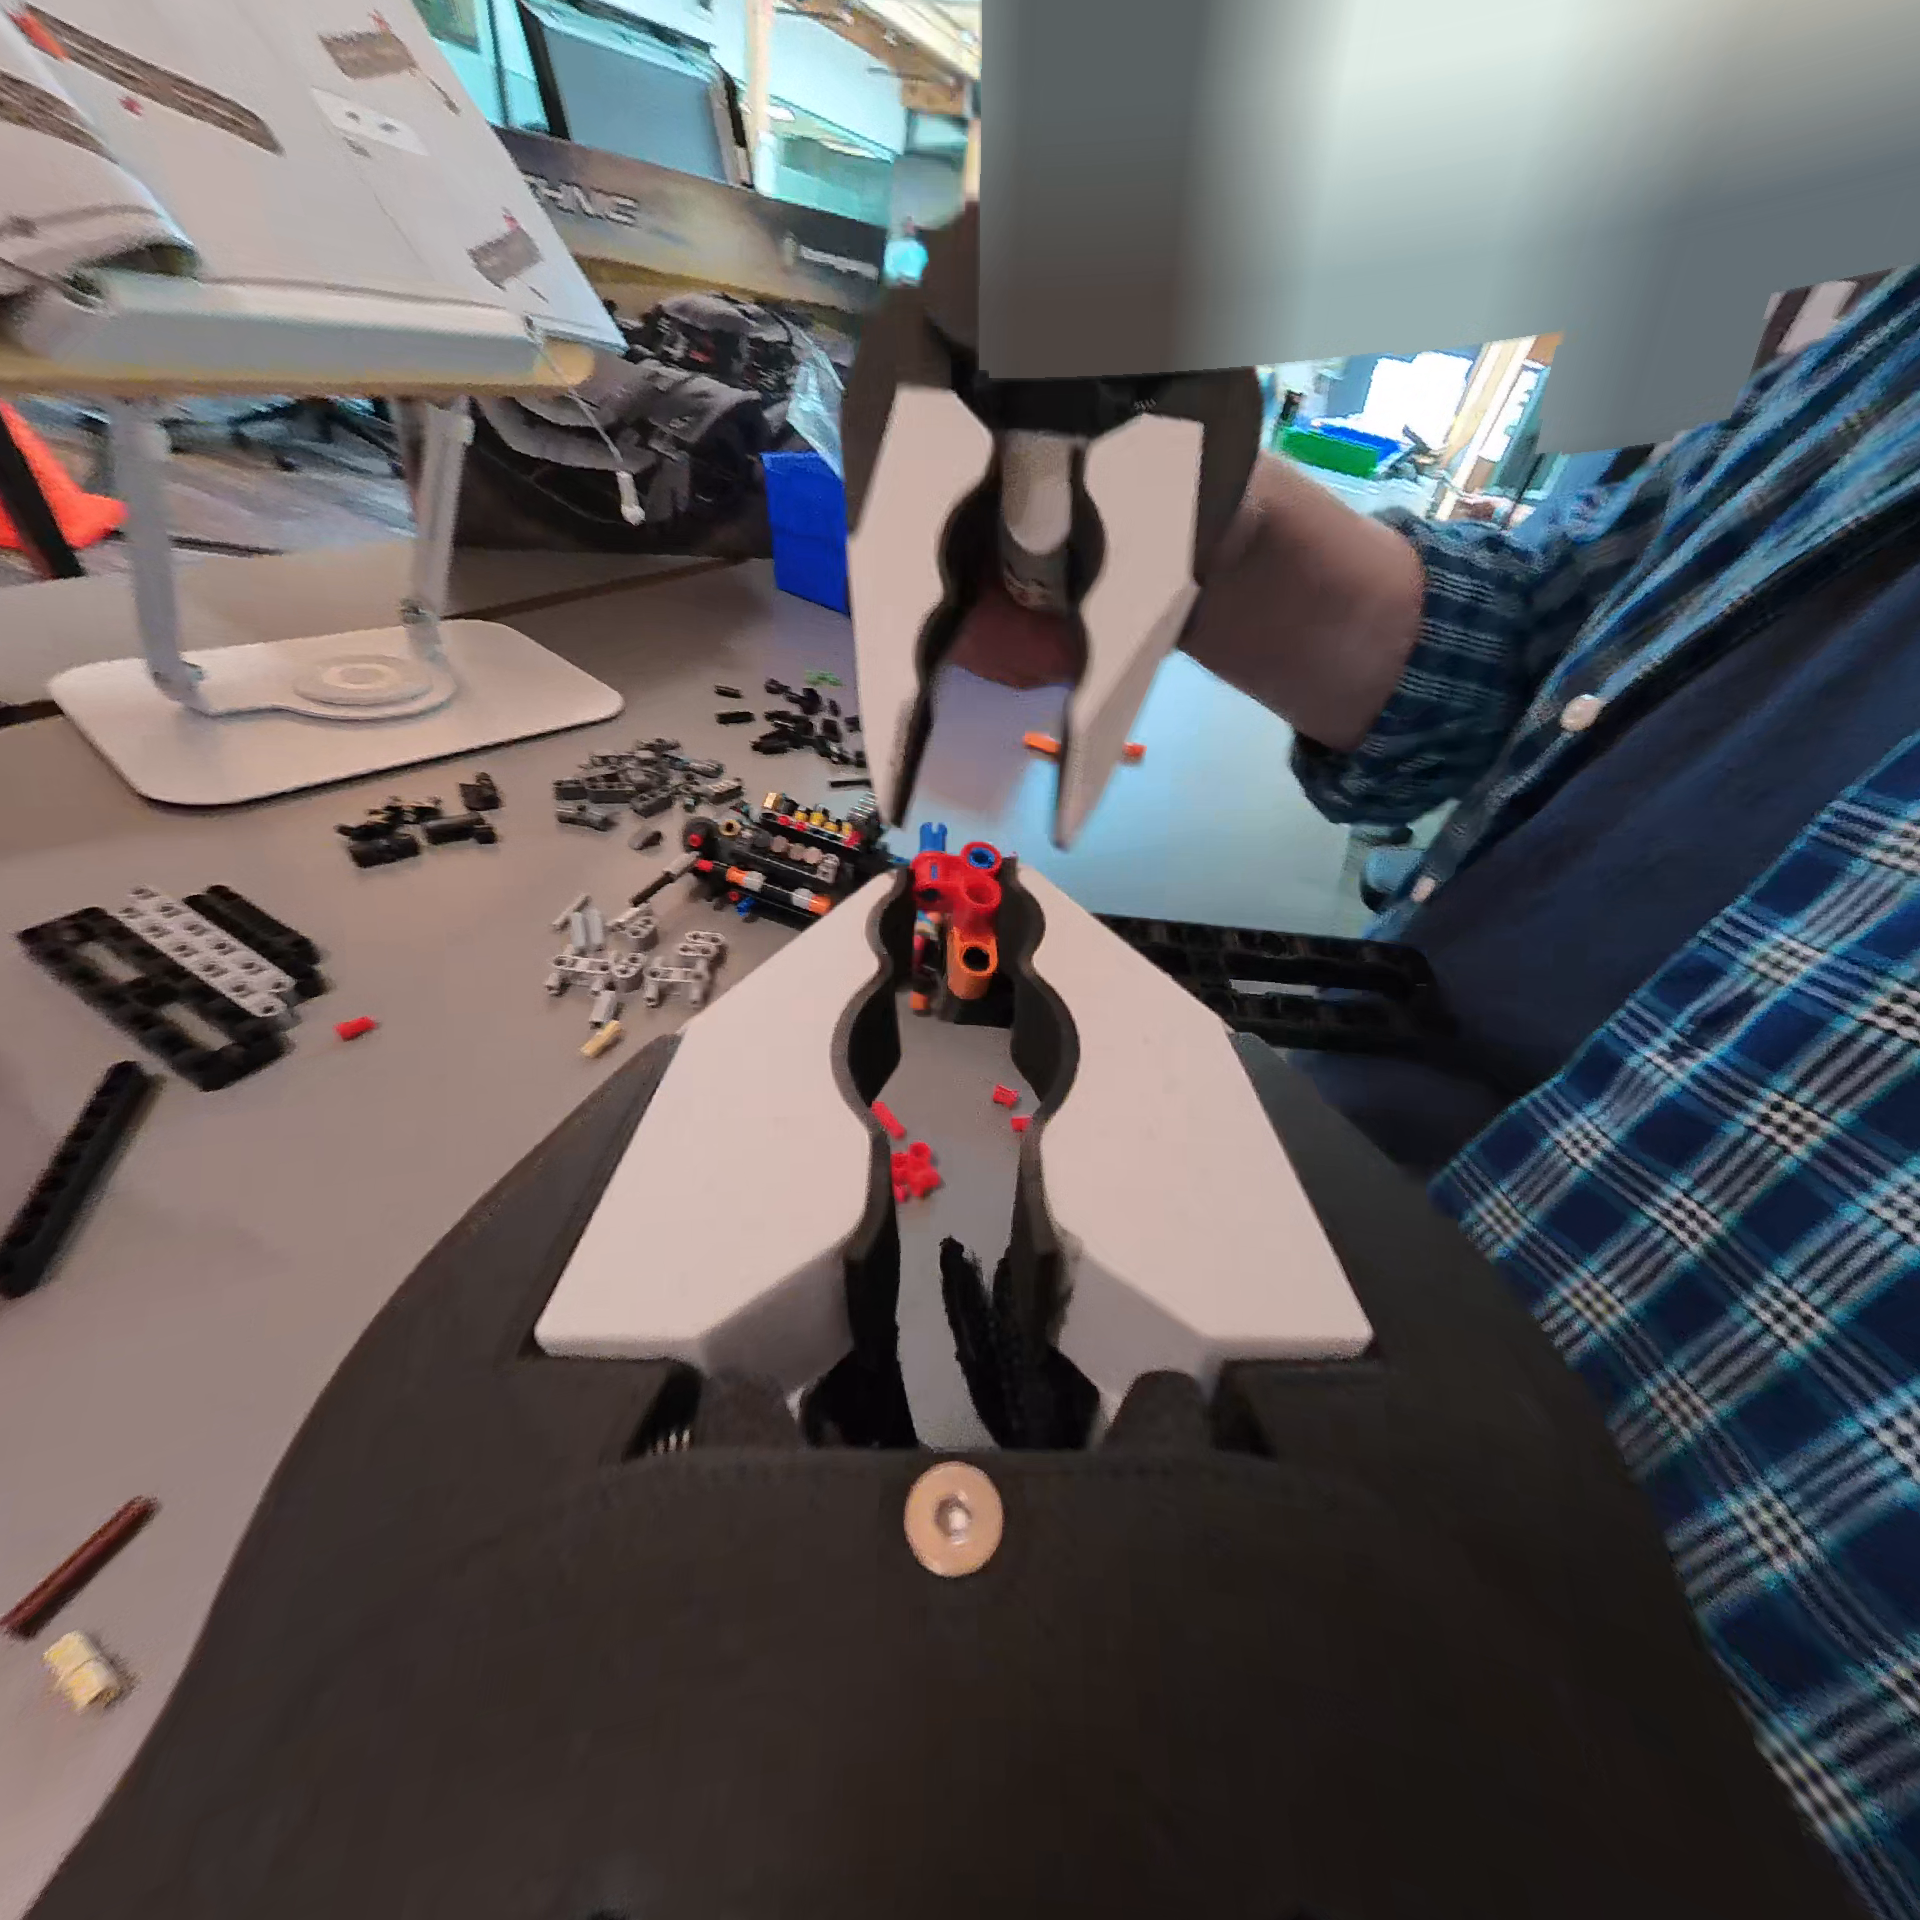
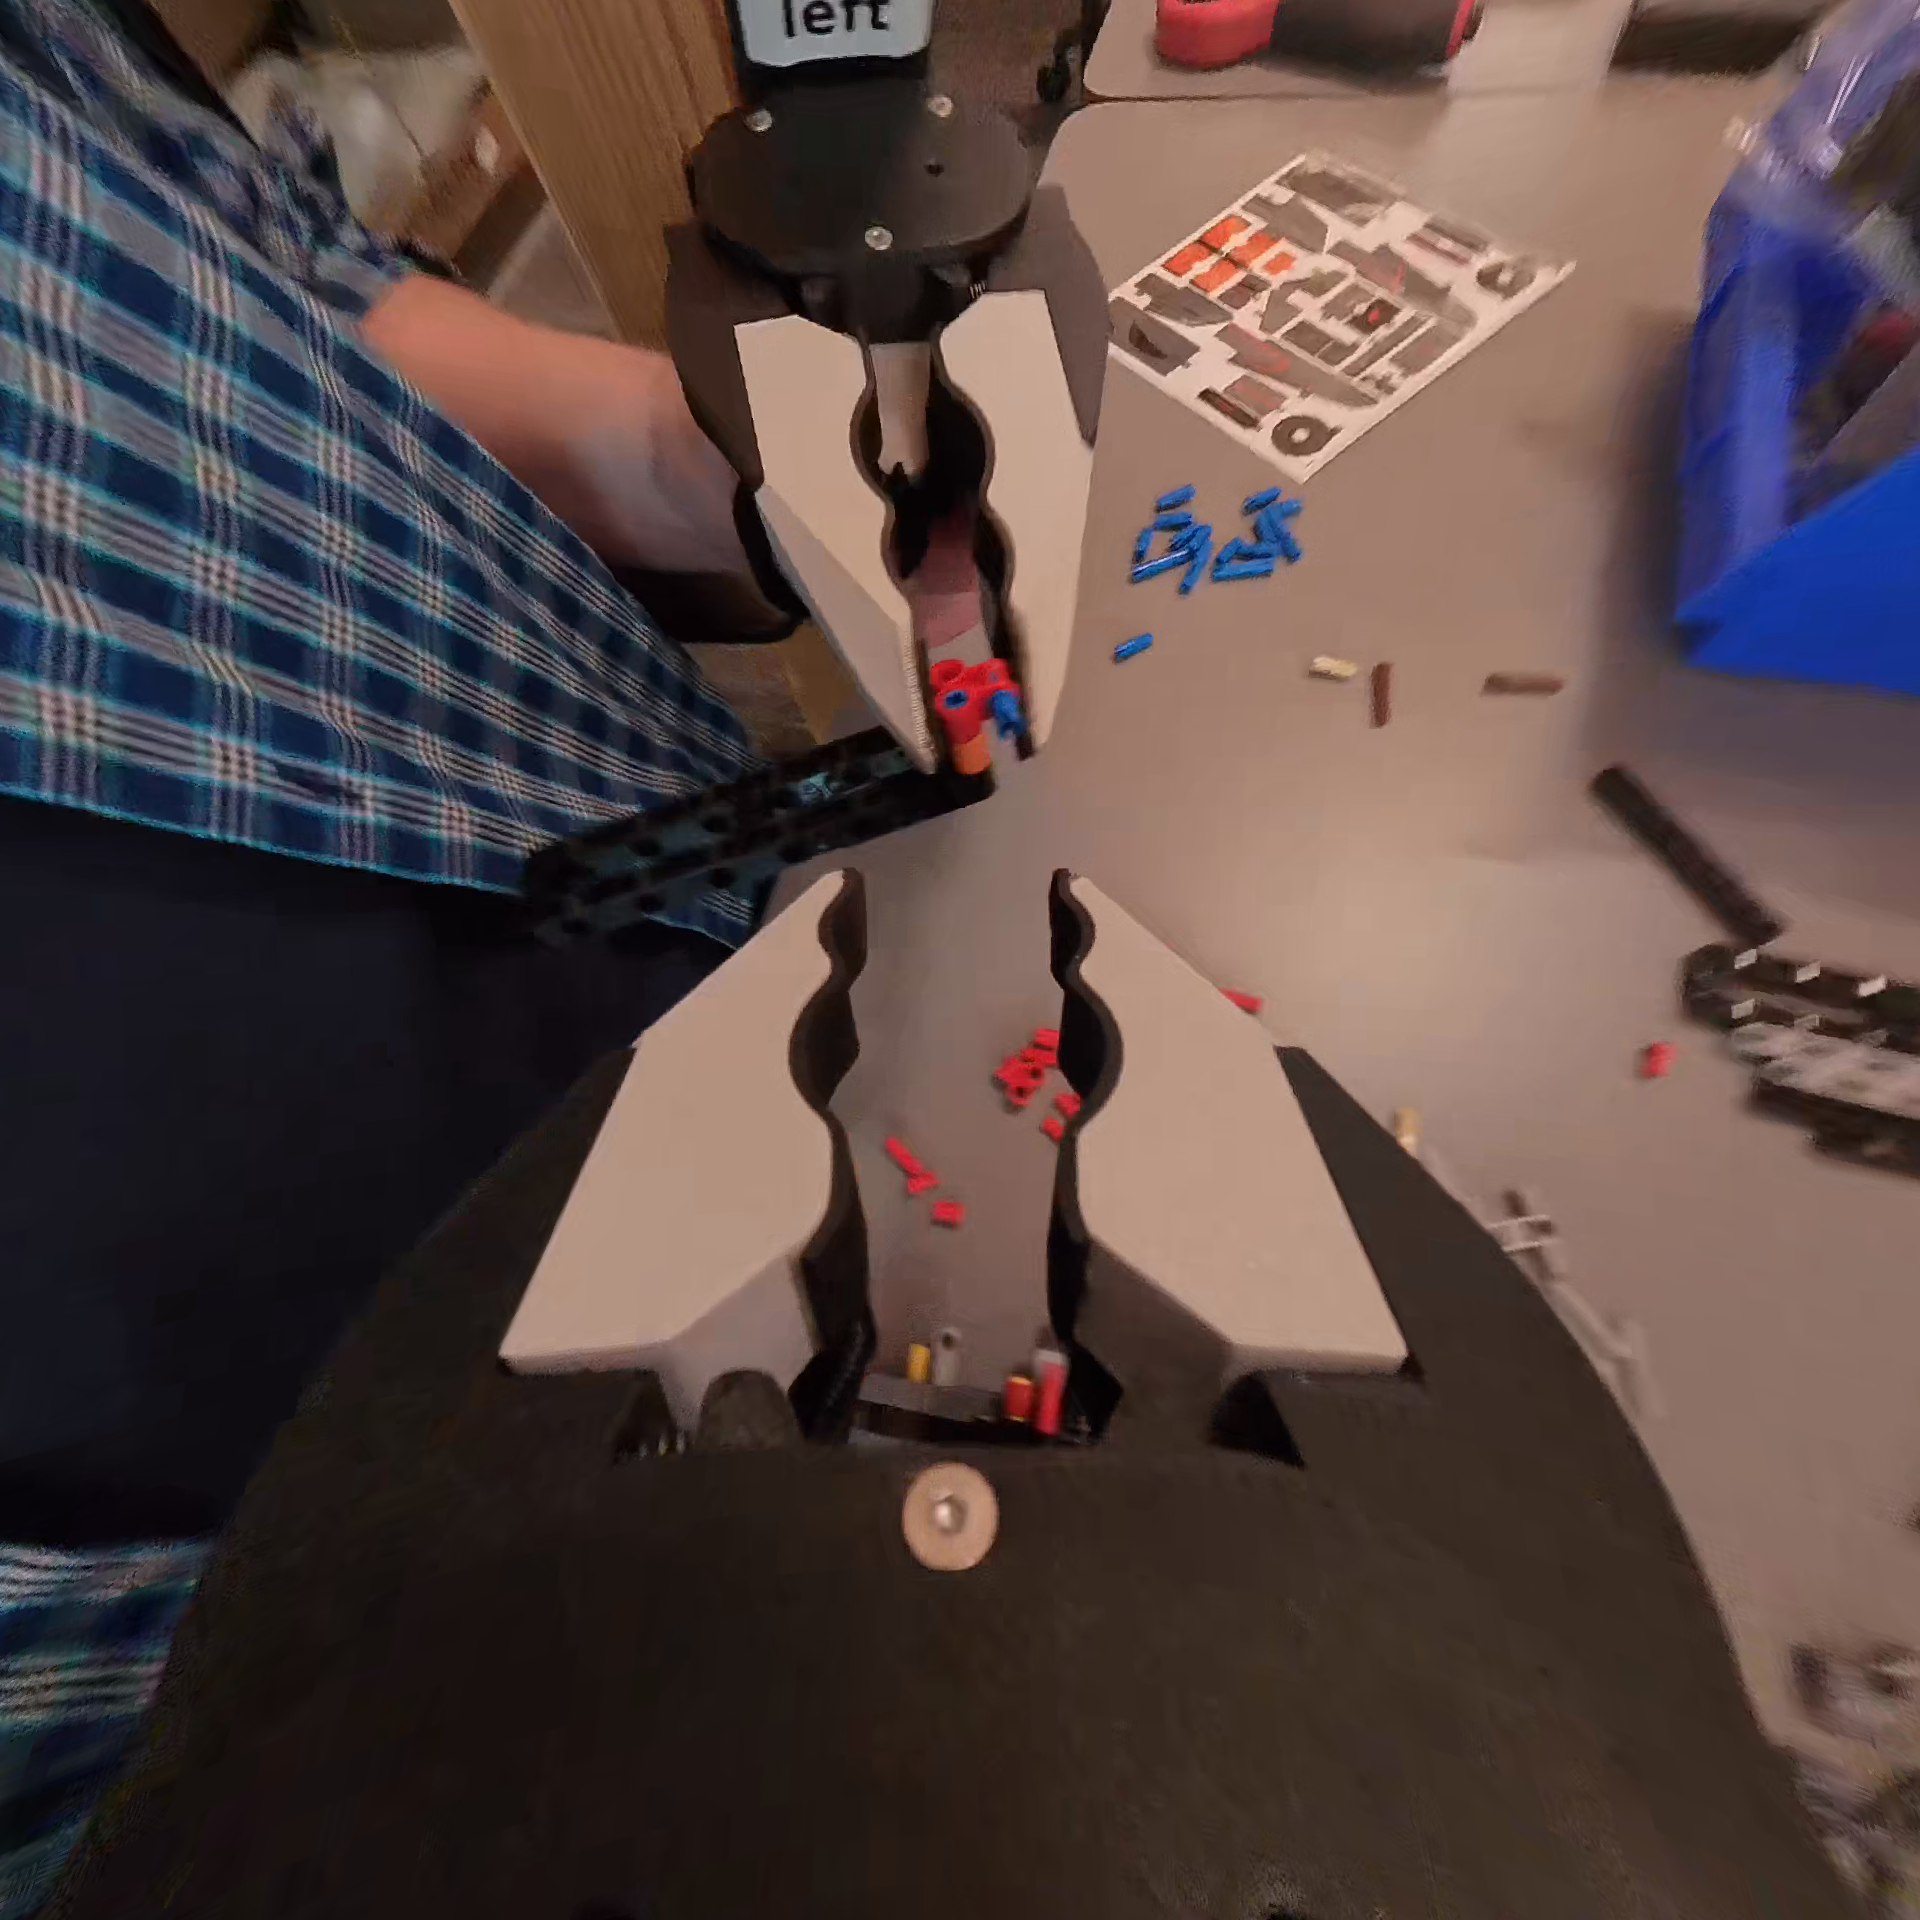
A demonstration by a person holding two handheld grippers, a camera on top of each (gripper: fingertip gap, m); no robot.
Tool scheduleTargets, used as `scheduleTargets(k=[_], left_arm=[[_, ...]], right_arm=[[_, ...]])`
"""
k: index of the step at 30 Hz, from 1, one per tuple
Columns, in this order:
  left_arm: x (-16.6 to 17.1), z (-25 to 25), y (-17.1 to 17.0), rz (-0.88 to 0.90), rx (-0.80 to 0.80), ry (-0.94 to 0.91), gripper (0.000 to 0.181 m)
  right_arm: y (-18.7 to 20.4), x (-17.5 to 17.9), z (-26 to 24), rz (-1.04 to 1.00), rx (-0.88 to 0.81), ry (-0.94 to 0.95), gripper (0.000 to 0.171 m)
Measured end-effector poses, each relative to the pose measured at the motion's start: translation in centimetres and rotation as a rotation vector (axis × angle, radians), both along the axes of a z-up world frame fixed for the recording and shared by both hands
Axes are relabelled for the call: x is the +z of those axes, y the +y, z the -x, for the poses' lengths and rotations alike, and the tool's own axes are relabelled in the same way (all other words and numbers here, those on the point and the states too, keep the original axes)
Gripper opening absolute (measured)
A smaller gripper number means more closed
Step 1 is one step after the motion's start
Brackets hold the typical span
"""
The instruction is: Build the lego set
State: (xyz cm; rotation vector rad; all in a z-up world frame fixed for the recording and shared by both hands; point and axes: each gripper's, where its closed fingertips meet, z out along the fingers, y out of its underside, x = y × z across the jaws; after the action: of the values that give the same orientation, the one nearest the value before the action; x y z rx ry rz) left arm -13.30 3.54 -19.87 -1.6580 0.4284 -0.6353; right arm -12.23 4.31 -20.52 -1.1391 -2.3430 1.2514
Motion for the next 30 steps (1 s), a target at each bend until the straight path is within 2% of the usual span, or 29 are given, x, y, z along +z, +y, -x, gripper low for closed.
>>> scheduleTargets(k=[3,7,10,12,18,30], left_arm=[[0.2,0.8,0.6,-0.029,0.076,0.058,0.014],[0.6,1.0,1.1,-0.076,0.14,0.154,0.014],[1.4,1.1,1.3,-0.112,0.166,0.197,0.014],[1.6,1.1,1.4,-0.124,0.183,0.241,0.014],[1.8,1.0,1.0,-0.156,0.192,0.242,0.014],[2.4,1.3,0.7,-0.171,0.187,0.181,0.018]], right_arm=[[-0.9,-0.6,-0.2,0.156,-0.075,-0.098,0.038],[-1.4,-0.7,0.1,0.347,-0.162,-0.173,0.035],[-2.0,-0.8,0.3,0.443,-0.169,-0.218,0.029],[-2.5,-0.8,0.3,0.459,-0.153,-0.218,0.019],[-1.7,-0.8,0.8,0.378,-0.168,-0.133,0.006],[0.6,-0.3,1.3,0.212,-0.179,-0.094,0.005]])
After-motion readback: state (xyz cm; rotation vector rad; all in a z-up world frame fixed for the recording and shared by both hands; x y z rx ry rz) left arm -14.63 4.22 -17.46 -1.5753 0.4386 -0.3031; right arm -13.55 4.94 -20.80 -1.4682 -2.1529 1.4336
